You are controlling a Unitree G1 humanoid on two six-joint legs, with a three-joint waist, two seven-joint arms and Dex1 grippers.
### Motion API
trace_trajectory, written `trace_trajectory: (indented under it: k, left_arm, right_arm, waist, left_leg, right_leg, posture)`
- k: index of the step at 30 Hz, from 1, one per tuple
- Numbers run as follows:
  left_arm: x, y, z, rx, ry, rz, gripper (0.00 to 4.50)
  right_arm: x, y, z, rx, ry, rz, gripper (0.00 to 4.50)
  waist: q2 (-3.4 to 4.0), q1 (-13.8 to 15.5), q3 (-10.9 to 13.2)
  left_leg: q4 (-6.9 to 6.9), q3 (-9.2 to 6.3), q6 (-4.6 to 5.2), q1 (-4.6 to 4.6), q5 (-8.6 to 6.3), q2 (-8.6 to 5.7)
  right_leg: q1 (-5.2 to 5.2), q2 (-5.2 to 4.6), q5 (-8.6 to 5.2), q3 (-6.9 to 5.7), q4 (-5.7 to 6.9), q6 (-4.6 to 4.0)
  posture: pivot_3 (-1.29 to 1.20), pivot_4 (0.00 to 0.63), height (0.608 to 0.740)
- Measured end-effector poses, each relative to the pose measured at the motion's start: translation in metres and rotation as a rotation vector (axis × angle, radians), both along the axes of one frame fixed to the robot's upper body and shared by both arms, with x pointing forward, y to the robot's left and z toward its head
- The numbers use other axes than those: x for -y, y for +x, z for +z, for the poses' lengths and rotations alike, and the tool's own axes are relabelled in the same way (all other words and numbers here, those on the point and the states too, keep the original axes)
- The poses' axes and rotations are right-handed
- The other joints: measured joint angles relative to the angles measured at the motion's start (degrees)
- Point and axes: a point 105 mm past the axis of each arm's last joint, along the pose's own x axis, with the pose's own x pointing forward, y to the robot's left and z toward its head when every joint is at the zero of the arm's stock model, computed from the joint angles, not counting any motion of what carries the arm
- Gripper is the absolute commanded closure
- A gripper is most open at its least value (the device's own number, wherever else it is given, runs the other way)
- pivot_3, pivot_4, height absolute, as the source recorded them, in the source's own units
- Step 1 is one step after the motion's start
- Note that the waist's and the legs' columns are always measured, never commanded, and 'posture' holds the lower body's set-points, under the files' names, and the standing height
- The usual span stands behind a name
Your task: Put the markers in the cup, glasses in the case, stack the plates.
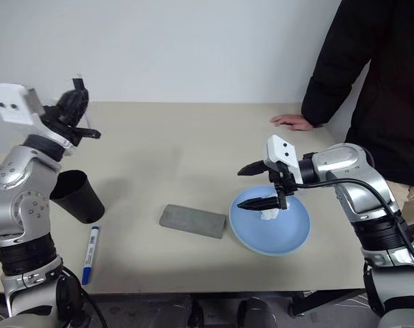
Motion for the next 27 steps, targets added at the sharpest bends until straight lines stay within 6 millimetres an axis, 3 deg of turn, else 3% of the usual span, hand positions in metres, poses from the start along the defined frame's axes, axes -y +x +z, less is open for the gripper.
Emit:
trace_trajectory:
  k: [9,16,27]
  left_arm:
    - [-0.024,-0.013,0.017,0.097,0.055,0.089,4.4]
    - [-0.037,-0.026,0.005,0.077,0.034,0.092,4.4]
    - [-0.039,-0.042,-0.029,0.001,0.041,0.108,4.4]
  right_arm:
    - [-0.001,0.0,0.0,-0.005,0.004,0.0,0.0]
    - [-0.001,-0.001,0.0,-0.009,0.003,0.002,0.0]
    - [-0.001,-0.001,0.0,-0.013,0.001,0.008,0.0]
  waist:
    - [-0.02,-0.09,-0.01]
    - [-0.02,-0.05,-0.01]
    - [-0.02,-0.04,-0.01]
  left_leg:
    - [-0.01,0.0,-0.02,0.01,0.0,0.06]
    - [0.0,0.01,0.01,0.01,-0.01,0.05]
    - [-0.01,-0.01,0.02,0.02,-0.02,0.09]
  right_leg:
    - [-0.04,0.06,0.0,-0.01,0.04,-0.01]
    - [-0.04,0.02,0.0,0.0,0.01,-0.01]
    - [-0.06,0.03,-0.05,-0.02,0.02,-0.09]
  posture:
    - [0.0,0.0,0.697]
    - [0.0,0.0,0.697]
    - [0.0,0.0,0.697]
